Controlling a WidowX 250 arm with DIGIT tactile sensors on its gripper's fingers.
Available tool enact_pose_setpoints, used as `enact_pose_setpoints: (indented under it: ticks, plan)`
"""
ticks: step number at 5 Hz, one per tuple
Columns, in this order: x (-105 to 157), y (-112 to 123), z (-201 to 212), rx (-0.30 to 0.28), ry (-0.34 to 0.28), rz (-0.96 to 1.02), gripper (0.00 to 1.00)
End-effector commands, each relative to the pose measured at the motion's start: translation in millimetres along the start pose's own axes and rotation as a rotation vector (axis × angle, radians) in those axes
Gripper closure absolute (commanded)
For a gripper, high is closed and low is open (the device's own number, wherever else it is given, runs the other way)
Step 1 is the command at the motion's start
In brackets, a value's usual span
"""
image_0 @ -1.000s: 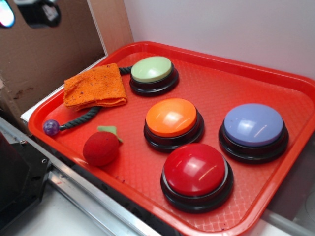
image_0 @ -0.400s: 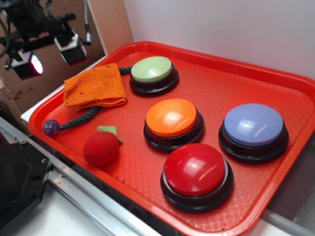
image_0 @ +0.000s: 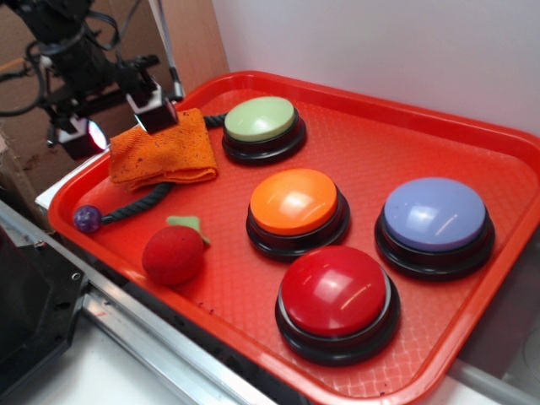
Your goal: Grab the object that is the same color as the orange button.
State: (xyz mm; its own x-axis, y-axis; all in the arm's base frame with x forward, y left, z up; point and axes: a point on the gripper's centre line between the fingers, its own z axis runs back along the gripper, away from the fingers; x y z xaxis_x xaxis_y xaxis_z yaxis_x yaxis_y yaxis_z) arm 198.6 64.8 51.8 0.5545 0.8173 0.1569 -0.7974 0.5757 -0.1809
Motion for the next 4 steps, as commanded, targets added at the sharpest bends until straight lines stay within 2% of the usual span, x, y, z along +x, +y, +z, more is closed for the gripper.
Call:
enact_pose_setpoints:
  ticks: [1, 2, 3, 4]
  plan:
    - [22, -4, -29, 0.001, -0.048, 0.038, 0.0]
    - [24, -4, -39, 0.018, -0.038, 0.04, 0.15]
    - [25, -3, -40, 0.006, -0.03, 0.061, 1.0]
    - [26, -3, -37, -0.001, -0.034, 0.071, 1.0]
